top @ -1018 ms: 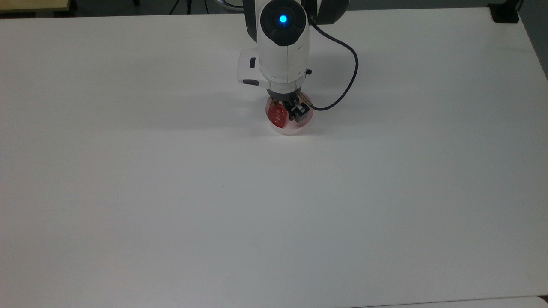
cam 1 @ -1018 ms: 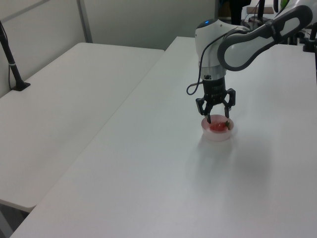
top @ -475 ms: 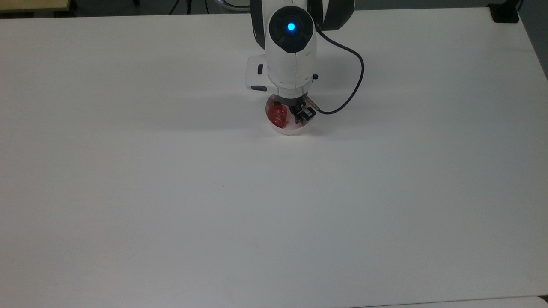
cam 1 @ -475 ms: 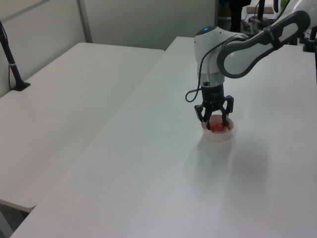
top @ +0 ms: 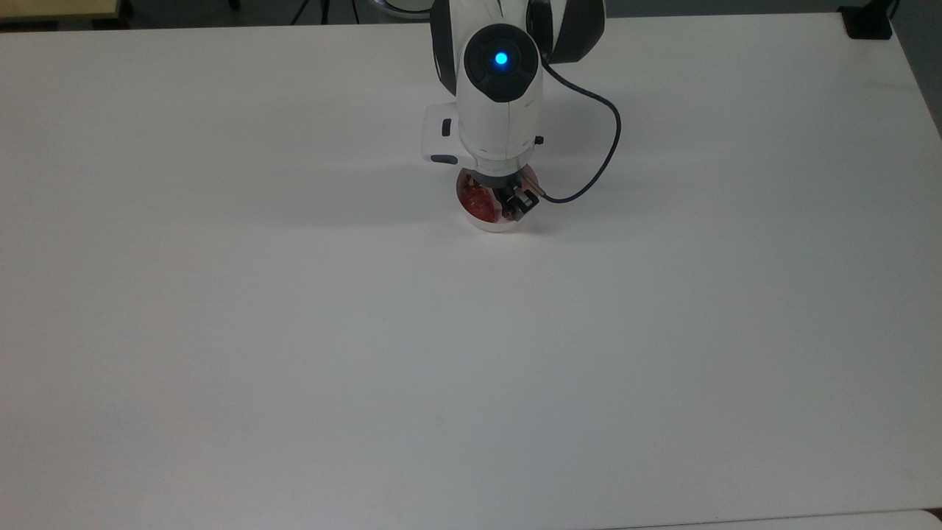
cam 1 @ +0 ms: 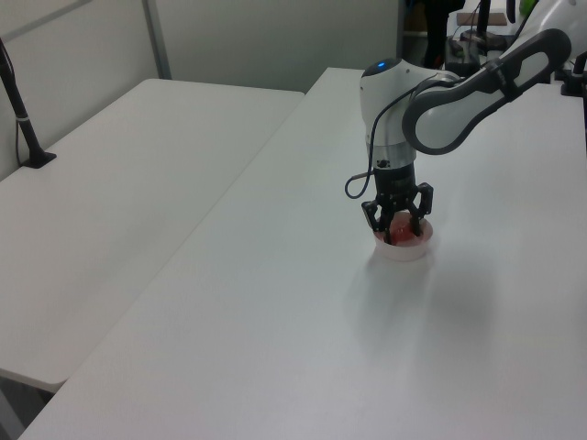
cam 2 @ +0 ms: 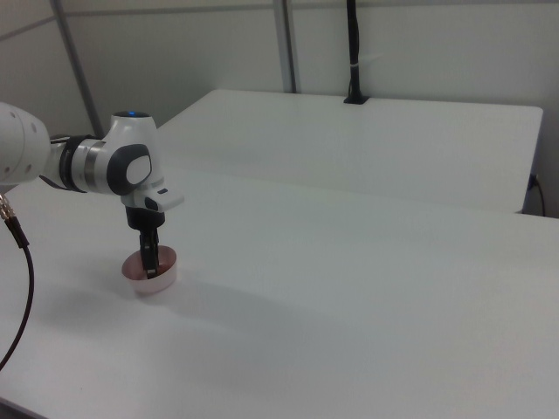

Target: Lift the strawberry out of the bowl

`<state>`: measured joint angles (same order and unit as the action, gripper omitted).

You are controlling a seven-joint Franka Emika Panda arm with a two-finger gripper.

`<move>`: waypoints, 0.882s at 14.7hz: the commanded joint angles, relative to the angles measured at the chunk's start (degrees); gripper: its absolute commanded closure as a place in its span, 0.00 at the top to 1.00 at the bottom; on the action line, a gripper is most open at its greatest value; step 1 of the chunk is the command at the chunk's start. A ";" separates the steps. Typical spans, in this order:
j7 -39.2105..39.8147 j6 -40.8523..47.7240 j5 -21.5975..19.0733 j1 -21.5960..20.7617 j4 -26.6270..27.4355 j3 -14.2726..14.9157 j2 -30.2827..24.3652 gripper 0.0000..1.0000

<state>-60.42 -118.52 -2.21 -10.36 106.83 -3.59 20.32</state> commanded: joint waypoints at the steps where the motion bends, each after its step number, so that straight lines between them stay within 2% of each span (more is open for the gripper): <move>1: -0.14 -2.33 1.59 0.78 1.36 -0.98 -0.37 0.47; 2: -0.05 -2.41 1.59 0.78 1.36 -0.98 -0.46 0.40; 5: 1.01 -2.33 1.59 1.13 1.19 -0.98 -1.07 0.27; 13: 2.41 -2.06 1.59 1.48 0.92 -1.42 -2.04 0.10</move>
<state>-59.23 -119.12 -1.39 -9.76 106.62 -3.84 19.77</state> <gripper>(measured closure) 0.855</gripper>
